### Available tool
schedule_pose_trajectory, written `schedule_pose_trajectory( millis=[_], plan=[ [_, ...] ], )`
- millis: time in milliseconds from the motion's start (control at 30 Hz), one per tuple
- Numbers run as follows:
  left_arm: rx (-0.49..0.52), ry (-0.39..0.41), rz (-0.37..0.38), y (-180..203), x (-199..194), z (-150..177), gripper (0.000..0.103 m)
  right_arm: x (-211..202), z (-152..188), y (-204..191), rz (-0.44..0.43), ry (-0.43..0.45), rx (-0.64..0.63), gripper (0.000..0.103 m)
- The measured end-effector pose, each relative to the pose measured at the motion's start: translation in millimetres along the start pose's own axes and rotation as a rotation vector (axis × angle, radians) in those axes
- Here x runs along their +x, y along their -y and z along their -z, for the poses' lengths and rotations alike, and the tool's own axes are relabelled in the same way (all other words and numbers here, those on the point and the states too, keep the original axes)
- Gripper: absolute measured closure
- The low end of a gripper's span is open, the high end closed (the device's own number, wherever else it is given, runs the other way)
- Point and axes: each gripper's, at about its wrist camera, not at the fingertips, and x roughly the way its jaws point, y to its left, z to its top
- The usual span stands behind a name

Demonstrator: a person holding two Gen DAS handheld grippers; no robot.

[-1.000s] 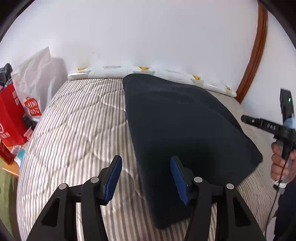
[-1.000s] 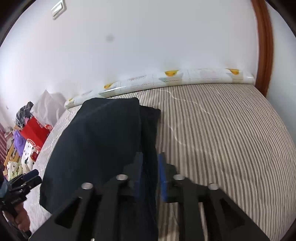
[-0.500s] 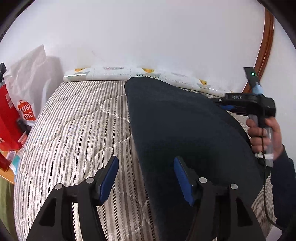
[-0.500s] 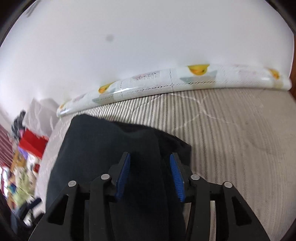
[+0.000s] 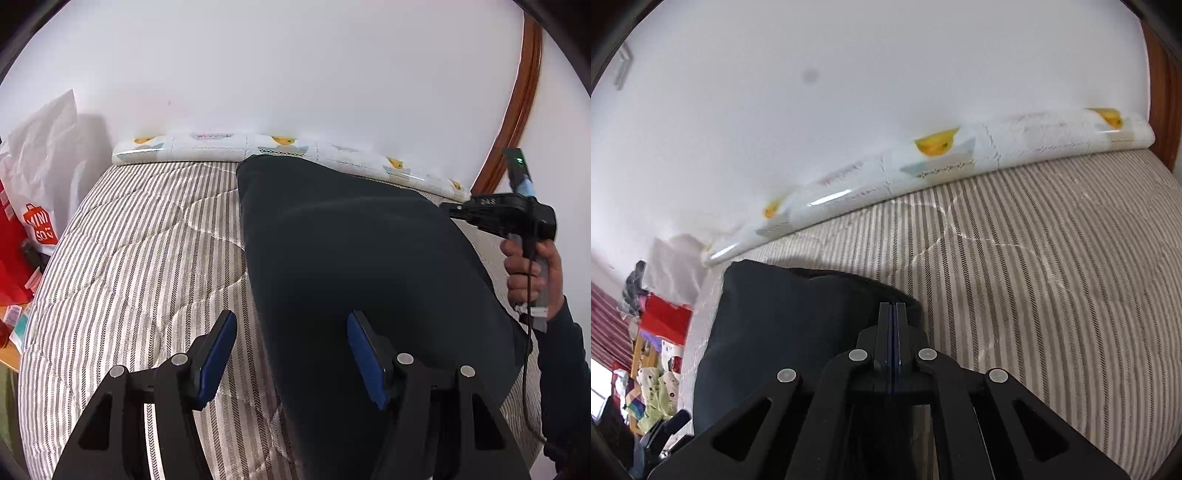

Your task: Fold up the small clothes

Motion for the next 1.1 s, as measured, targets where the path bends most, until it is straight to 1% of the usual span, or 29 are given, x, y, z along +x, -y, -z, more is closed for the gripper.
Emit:
schedule_pose_trajectory(
  millis=[33,67,100,133,200,267,367,400,433,467,500,533,600,667,700,767,800,833,867,900,933,967,1000,1033,1100],
  plan=[
    [0.0,-0.001,0.002,0,-2,1,0.043,-6,3,-3,0.016,0.008,-0.022,0.097],
    [0.0,-0.001,0.002,0,-3,1,0.043,-13,7,-7,0.023,0.008,-0.047,0.096],
    [0.0,0.0,-0.001,1,-4,3,0.043,-18,11,-10,0.013,0.004,-0.06,0.086],
    [-0.003,0.001,-0.005,-1,-5,3,0.043,-23,18,-14,-0.014,-0.009,-0.077,0.069],
    [-0.013,0.004,-0.002,-2,-8,7,0.042,-31,27,-17,-0.03,-0.013,-0.098,0.057],
    [-0.032,-0.001,0.004,-5,-9,10,0.041,-34,41,-24,-0.028,-0.02,-0.126,0.057],
    [-0.049,-0.016,0.012,-5,-9,15,0.041,-22,54,-28,-0.027,-0.049,-0.123,0.057],
    [-0.046,-0.017,0.007,-5,-9,16,0.041,-16,54,-28,-0.027,-0.06,-0.115,0.068],
    [-0.043,-0.016,0.0,-4,-9,17,0.04,-12,55,-28,-0.052,-0.074,-0.116,0.095],
    [-0.041,-0.016,-0.01,-3,-10,18,0.04,-8,55,-30,-0.091,-0.097,-0.128,0.097],
    [-0.038,-0.014,-0.014,-2,-11,19,0.04,-7,54,-31,-0.093,-0.098,-0.139,0.097],
    [-0.037,-0.014,-0.018,-2,-12,19,0.04,-11,53,-29,-0.081,-0.075,-0.136,0.098],
    [-0.039,-0.016,-0.019,-1,-14,21,0.04,-30,54,-21,-0.121,-0.01,-0.1,0.098],
    [-0.036,-0.017,-0.014,0,-16,22,0.04,-40,57,-16,-0.132,0.011,-0.09,0.098],
    [-0.033,-0.017,-0.018,1,-16,23,0.04,-40,58,-15,-0.127,0.004,-0.079,0.098],
    [-0.027,-0.013,-0.029,3,-17,25,0.04,-36,64,-21,-0.071,-0.027,-0.084,0.096],
    [-0.027,-0.01,-0.033,3,-19,26,0.04,-39,68,-24,-0.036,-0.025,-0.092,0.093],
    [-0.024,-0.01,-0.037,4,-20,27,0.04,-45,72,-25,-0.018,-0.016,-0.095,0.092],
    [-0.019,-0.006,-0.044,5,-22,29,0.04,-50,76,-24,-0.018,-0.009,-0.092,0.091],
    [-0.017,-0.003,-0.046,6,-24,32,0.04,-56,80,-24,-0.027,-0.007,-0.088,0.082],
    [-0.016,-0.005,-0.045,6,-25,34,0.04,-60,85,-23,-0.032,-0.01,-0.079,0.068],
    [-0.014,-0.01,-0.047,7,-25,35,0.04,-66,91,-22,-0.036,-0.005,-0.061,0.062],
    [-0.011,-0.014,-0.052,8,-25,37,0.04,-73,97,-18,-0.038,0.005,-0.052,0.057],
    [-0.008,-0.011,-0.056,8,-27,38,0.04,-78,104,-20,-0.032,0.02,-0.053,0.057],
    [0.003,-0.005,-0.067,10,-29,42,0.04,-85,119,-32,0.008,0.04,-0.112,0.057]
  ],
)
